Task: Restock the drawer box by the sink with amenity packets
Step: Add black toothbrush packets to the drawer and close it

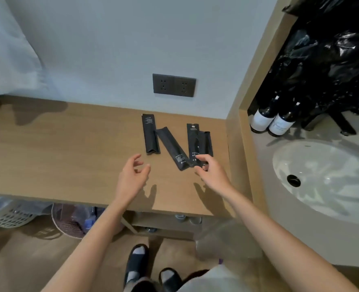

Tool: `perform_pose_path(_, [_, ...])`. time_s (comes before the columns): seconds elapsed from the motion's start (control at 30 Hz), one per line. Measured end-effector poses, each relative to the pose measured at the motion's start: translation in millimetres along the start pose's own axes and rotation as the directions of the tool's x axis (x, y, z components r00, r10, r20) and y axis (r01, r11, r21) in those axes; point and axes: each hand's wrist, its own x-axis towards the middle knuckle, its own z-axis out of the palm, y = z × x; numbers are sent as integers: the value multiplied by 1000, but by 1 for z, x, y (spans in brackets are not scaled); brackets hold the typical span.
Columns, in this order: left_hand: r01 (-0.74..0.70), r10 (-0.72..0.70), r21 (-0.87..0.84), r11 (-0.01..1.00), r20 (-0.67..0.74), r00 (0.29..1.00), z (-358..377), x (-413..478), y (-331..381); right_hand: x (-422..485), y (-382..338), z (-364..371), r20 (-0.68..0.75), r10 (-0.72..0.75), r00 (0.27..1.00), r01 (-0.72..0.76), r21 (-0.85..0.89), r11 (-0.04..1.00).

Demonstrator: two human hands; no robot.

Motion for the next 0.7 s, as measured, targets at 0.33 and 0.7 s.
perform_pose_path(0.33, [74, -73, -10, 997, 78, 994, 6, 146, -41, 79, -16, 72, 34, 123, 992, -116, -153, 981])
perform_pose_path(0.7, [123, -159, 298, 947, 97, 983, 52, 217, -59, 117, -5, 121, -105, 268, 958, -288, -334, 898])
